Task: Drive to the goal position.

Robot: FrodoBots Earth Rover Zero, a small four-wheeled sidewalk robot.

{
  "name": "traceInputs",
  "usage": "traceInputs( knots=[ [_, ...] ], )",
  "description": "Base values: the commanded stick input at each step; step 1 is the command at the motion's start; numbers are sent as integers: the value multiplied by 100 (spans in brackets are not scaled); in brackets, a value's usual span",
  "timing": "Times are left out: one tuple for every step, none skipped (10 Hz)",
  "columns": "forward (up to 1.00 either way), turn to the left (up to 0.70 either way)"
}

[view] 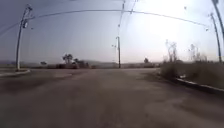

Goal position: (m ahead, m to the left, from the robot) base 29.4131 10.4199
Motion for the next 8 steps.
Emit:
traceInputs(
  knots=[
    [70, 0],
    [70, 0],
    [70, 0],
    [70, 0],
    [70, 0],
    [70, 0],
    [70, 0],
    [70, 0]
  ],
)
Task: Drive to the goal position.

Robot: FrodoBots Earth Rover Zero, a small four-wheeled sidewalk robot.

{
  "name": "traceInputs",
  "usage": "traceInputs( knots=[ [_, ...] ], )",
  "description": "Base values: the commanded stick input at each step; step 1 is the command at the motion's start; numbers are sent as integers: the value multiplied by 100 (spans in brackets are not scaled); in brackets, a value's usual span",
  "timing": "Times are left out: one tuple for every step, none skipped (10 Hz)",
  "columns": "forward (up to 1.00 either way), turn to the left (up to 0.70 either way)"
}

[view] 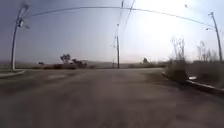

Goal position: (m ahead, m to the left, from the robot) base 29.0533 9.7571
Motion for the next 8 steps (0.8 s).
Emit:
traceInputs(
  knots=[
    [70, 0],
    [70, 0],
    [70, 0],
    [70, 0],
    [70, 0],
    [70, 0],
    [70, 0],
    [70, 0]
  ],
)
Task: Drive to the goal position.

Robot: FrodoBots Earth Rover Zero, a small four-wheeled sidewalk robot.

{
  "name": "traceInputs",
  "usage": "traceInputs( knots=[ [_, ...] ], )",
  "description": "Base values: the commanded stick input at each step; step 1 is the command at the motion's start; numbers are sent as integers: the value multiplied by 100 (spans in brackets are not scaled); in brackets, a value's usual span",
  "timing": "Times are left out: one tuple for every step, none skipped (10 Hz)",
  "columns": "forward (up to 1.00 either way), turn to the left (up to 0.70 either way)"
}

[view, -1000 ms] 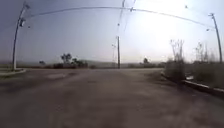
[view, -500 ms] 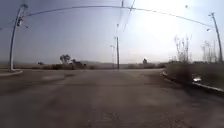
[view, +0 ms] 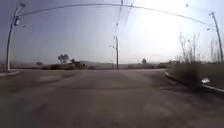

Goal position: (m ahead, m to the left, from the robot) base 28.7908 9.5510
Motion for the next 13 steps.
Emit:
traceInputs(
  knots=[
    [70, 0],
    [70, 0],
    [70, 0],
    [74, 0],
    [82, 0],
    [85, 0],
    [85, 0],
    [85, 0],
    [85, 0],
    [85, 0],
    [85, 0],
    [85, 0],
    [85, 9]
  ],
)
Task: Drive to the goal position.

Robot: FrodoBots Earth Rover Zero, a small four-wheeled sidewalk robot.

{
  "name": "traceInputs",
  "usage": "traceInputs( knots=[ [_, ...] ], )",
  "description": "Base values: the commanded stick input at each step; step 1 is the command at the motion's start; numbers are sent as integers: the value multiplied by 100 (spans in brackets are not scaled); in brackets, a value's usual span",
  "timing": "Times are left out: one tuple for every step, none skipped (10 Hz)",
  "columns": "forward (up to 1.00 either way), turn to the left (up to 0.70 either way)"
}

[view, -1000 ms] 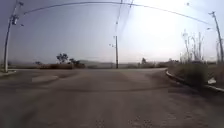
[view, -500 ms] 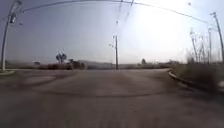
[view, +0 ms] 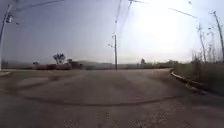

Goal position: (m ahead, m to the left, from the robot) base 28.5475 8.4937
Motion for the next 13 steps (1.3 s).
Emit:
traceInputs(
  knots=[
    [85, 24],
    [85, 15],
    [85, 0],
    [85, 0],
    [85, 0],
    [85, 0],
    [85, 6],
    [85, 21],
    [85, 27],
    [85, 27],
    [85, 27],
    [85, 0],
    [85, 0]
  ],
)
